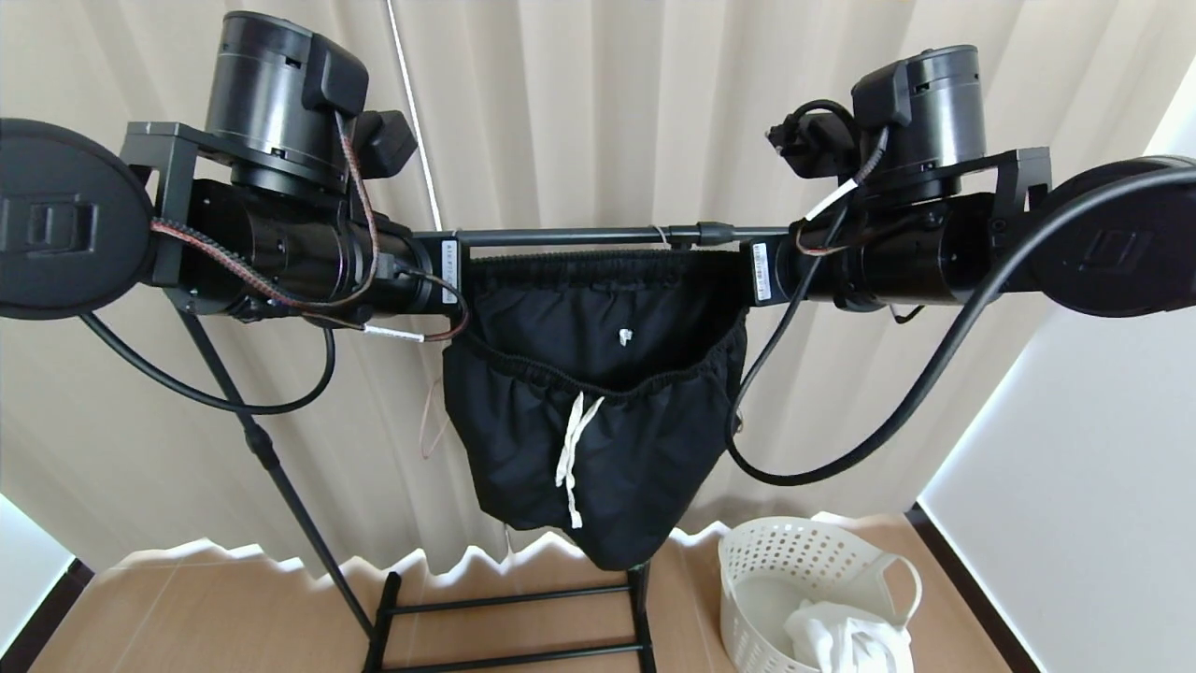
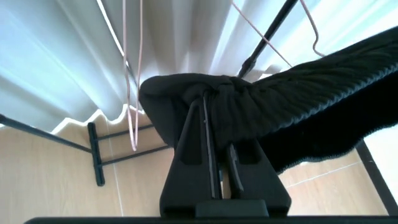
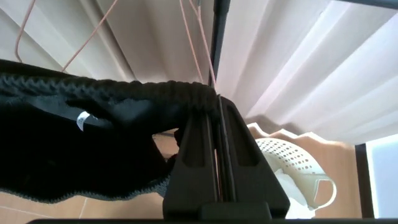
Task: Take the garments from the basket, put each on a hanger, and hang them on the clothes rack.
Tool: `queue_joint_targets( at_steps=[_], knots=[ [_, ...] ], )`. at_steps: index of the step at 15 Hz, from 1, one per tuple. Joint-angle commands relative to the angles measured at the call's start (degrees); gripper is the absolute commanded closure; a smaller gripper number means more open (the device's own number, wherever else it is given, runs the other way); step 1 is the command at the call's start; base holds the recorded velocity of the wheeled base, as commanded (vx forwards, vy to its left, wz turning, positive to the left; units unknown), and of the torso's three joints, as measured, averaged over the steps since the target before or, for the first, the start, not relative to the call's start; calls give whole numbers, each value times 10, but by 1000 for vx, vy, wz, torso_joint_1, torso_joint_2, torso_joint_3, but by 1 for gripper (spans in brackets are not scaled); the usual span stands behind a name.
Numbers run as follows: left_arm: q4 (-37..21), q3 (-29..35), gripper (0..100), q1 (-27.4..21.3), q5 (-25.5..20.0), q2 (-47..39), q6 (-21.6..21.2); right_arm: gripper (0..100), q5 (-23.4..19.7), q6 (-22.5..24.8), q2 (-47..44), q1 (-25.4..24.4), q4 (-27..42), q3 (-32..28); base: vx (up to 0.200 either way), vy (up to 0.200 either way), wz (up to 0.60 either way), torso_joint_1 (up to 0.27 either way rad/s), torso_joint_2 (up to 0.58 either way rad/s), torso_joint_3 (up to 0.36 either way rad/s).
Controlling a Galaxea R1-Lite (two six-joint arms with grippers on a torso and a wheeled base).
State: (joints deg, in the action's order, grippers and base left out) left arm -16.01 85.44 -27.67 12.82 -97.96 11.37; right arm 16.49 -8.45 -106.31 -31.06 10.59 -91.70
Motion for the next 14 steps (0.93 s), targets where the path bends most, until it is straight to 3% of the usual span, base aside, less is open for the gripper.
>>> queue_joint_targets(
  at_steps=[1,4,5,6,9,12,13,14],
  knots=[
    [3,10,100,0,-6,-3,0,100,0,15,44,-1,-3,68,0,0,0,0,0,0],
    [12,60,100,0,-88,-28,1,100,-64,127,123,-1,-38,203,0,0,0,0,0,0],
    [12,61,100,0,-89,-29,1,100,-65,129,124,-1,-39,205,0,0,0,0,0,0],
    [12,122,100,-2,-108,-68,1,100,-72,164,155,-22,-45,269,0,0,0,0,0,0],
    [9,208,100,-15,-119,-123,1,100,-73,164,173,-84,-46,319,0,0,0,0,0,0],
    [9,258,100,-19,-144,-151,1,100,-73,153,162,-145,-46,323,0,0,0,0,0,0],
    [10,271,100,-22,-155,-158,1,100,-73,134,149,-166,-47,318,0,0,0,0,0,0],
    [11,291,100,-23,-182,-168,1,100,-68,79,120,-206,-69,306,0,0,0,0,0,0]
  ],
)
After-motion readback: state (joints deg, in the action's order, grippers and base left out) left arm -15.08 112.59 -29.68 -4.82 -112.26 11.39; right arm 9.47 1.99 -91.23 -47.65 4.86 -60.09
